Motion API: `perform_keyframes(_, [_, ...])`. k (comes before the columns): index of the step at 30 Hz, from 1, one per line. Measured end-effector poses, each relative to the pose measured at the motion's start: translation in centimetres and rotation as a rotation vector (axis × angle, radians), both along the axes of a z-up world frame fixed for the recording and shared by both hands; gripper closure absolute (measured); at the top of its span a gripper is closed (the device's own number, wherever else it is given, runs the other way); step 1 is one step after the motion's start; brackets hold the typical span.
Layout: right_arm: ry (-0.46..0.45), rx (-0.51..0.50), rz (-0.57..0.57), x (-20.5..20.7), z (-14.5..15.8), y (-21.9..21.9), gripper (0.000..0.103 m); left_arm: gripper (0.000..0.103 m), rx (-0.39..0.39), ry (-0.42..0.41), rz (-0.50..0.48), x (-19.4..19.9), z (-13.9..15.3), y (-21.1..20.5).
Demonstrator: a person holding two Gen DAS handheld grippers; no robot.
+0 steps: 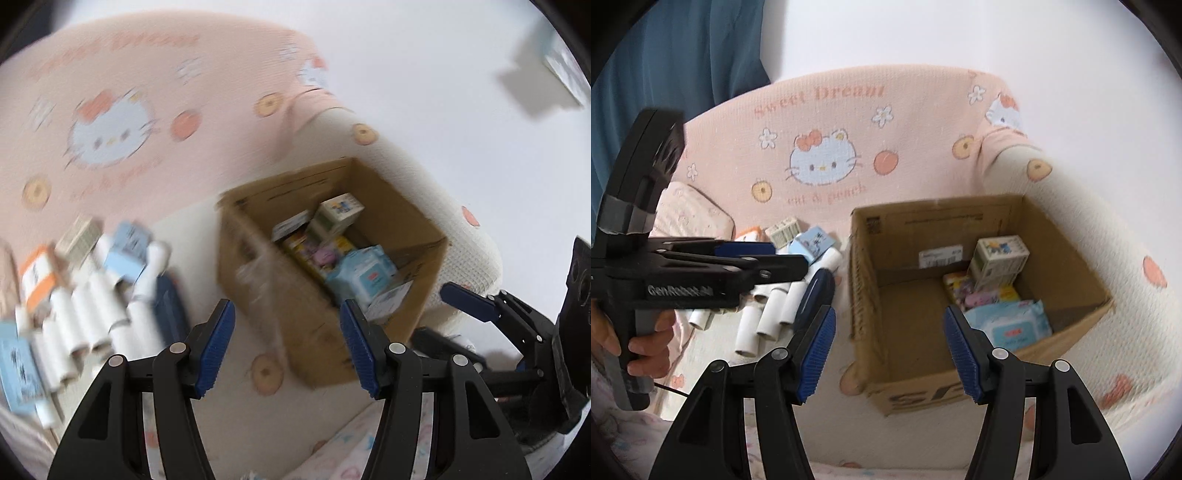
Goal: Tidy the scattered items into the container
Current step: 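Withdraw the left gripper up out of the cardboard box, then move both grippers back over the pile of paper tubes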
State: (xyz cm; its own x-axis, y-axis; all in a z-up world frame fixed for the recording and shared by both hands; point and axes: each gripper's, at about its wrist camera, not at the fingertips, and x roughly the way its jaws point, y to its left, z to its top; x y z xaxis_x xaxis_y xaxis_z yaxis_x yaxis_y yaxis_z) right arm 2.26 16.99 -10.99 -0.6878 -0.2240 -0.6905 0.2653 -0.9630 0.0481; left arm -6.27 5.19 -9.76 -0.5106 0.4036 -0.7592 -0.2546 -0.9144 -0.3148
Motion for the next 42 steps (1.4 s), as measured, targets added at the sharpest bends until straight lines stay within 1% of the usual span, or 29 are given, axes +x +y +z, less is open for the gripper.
perform_keyframes(6, [-0.018, -0.002, 0.035, 0.9, -0.4, -1.9, 0.044, 0.040, -0.026, -0.063, 0.127, 0.8, -2.5, -5.6])
perform_keyframes(10, [-0.017, 0.019, 0.076, 0.5, -0.7, -4.1, 0.044, 0.040, 0.034, -0.114, 0.217, 0.6, -4.0, -9.5])
perform_keyframes(12, [-0.011, 0.049, 0.093, 0.1, -0.9, -5.6, 0.044, 0.040, 0.057, -0.128, 0.246, 0.4, -4.5, -10.8])
perform_keyframes(16, [0.009, 0.113, 0.148, -1.3, -1.5, -8.8, 0.044, 0.040, 0.053, -0.138, 0.282, -0.2, -5.6, -13.0])
perform_keyframes(19, [0.006, 0.136, 0.182, -2.7, -2.3, -11.0, 0.044, 0.040, 0.055, -0.155, 0.298, -0.8, -6.5, -14.3])
perform_keyframes(23, [-0.031, 0.118, 0.214, -5.6, -3.8, -13.8, 0.044, 0.040, 0.097, -0.190, 0.321, -1.9, -7.9, -16.1])
perform_keyframes(26, [-0.069, 0.090, 0.222, -8.1, -5.1, -15.6, 0.044, 0.040, 0.113, -0.201, 0.335, -3.0, -8.7, -17.2])
perform_keyframes(32, [-0.172, -0.032, 0.246, -13.6, -7.2, -18.7, 0.044, 0.040, 0.123, -0.220, 0.358, -6.7, -10.3, -19.1])
perform_keyframes(34, [-0.207, -0.044, 0.256, -15.8, -7.8, -20.1, 0.044, 0.040, 0.129, -0.230, 0.368, -8.2, -10.7, -20.1])
perform_keyframes(36, [-0.223, -0.030, 0.268, -18.0, -8.3, -21.5, 0.044, 0.040, 0.149, -0.233, 0.381, -9.4, -11.0, -21.1])
perform_keyframes(39, [-0.235, -0.042, 0.268, -21.0, -8.5, -22.7, 0.044, 0.040, 0.172, -0.219, 0.420, -11.2, -11.1, -23.0])
perform_keyframes(42, [-0.282, -0.080, 0.245, -24.4, -8.7, -23.8, 0.044, 0.040, 0.153, -0.204, 0.455, -13.3, -11.2, -24.8])
